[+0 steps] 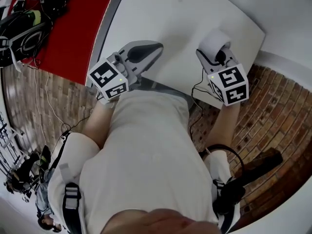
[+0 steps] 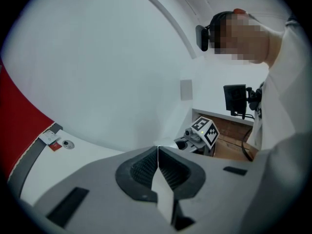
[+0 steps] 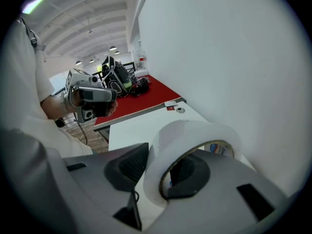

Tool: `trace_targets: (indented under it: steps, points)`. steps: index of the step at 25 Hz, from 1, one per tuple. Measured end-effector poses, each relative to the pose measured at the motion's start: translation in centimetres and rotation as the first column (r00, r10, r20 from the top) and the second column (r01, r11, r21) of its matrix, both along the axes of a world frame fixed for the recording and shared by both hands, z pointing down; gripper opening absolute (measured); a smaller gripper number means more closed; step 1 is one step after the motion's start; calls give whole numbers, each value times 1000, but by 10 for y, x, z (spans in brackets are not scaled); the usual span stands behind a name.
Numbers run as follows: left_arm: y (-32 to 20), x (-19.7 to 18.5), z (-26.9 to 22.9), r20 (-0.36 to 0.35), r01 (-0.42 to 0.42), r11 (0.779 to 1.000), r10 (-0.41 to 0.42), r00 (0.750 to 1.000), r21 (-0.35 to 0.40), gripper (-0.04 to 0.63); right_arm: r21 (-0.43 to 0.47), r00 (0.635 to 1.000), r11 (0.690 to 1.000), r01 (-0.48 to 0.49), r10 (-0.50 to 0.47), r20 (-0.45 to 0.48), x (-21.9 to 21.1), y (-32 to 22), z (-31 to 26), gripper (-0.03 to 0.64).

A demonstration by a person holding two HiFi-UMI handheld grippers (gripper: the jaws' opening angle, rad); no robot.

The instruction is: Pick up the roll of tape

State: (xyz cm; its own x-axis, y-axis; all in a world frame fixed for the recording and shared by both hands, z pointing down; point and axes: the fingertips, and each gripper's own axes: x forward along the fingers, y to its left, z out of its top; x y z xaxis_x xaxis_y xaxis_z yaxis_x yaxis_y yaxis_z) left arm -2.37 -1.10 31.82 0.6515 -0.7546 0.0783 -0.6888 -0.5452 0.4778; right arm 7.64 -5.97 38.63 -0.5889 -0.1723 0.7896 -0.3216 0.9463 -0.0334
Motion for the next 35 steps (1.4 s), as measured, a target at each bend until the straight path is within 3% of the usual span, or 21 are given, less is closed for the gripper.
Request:
trace_targets:
  steps: [17,35]
  points:
    - [-12,31,-83,71,-142,981,134,989,132,8,121,969,981,-150,121,218,0,4,-104,126]
    - [-27,95,-145,118,-212,950,189,975,228,8,212,918,957,-197,104,384,33,1,-184,126]
